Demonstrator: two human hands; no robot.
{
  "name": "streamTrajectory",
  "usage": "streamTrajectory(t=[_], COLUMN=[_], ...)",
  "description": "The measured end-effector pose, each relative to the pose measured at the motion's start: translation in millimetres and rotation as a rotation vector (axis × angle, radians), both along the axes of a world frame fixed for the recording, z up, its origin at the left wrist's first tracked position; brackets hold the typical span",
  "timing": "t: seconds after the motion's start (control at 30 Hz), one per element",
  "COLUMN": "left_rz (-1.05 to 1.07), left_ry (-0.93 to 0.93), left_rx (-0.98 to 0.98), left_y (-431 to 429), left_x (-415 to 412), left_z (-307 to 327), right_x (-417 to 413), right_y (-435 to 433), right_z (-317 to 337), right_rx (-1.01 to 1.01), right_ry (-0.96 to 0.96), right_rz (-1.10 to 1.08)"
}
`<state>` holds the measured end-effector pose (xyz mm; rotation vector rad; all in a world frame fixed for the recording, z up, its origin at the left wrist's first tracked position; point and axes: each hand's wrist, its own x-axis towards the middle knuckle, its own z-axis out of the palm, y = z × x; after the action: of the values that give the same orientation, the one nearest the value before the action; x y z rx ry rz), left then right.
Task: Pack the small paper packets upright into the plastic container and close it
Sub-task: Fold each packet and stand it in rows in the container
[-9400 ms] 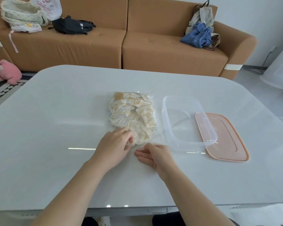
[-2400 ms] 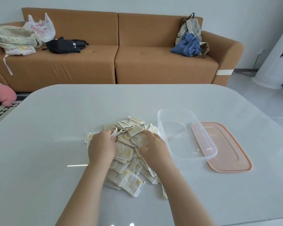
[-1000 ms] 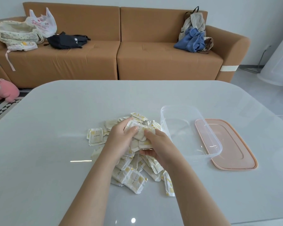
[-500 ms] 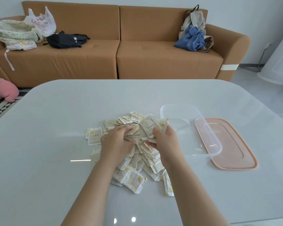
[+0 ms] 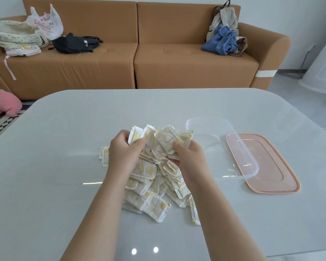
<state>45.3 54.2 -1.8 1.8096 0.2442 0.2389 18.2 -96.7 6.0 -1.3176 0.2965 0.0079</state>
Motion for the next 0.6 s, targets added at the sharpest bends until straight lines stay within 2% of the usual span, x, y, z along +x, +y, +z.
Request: streamTrajectory(t=[0.2, 0.3, 0.47, 0.6], left_rz=[-0.181, -0.185, -0.239, -0.271], left_ry=[0.007, 0.02, 0.087, 0.086], left_rx=[-0.268, -0.333, -0.291, -0.107], left_y=[-4.3, -4.6, -4.6, -3.8], left_x=[-12.4, -14.5, -13.0, -14.9], left_z=[11.9, 13.4, 18.6, 16.0], right_x=[-1.3, -1.2, -1.6, -2.0], right_y=[-0.4, 0.3, -0.4, -1.7], right_z=[-2.7, -2.8, 0.9, 0.6], right_rx=[-0.008, 0.022, 0.072, 0.106], right_ry=[0.017, 0.034, 0.034, 0.043], right_rz=[0.014, 0.019, 0.005, -0.012])
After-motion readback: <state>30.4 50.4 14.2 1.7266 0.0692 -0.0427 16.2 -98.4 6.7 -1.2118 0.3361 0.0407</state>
